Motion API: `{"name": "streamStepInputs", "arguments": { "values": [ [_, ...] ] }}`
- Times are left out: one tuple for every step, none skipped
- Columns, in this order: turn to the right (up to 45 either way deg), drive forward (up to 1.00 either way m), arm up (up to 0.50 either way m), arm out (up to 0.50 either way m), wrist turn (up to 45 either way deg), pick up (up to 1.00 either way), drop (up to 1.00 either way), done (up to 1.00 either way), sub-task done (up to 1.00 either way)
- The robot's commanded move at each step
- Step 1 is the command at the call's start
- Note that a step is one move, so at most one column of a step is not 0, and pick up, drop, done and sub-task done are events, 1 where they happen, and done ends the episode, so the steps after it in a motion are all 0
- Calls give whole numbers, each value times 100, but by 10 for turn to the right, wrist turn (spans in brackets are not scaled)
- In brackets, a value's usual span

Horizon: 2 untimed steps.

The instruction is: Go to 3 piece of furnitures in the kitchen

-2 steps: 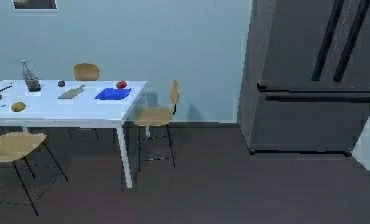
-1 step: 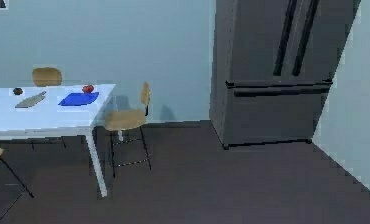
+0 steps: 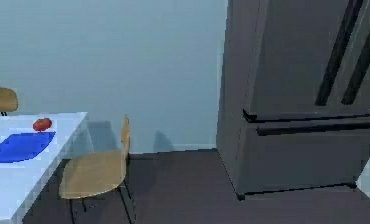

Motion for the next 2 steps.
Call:
{"name": "streamStepInputs", "arguments": {
  "values": [
    [-450, 0, 0, 0, 0, 0, 0, 0, 0],
    [-120, 0, 0, 0, 0, 0, 0, 0, 0]
  ]
}}
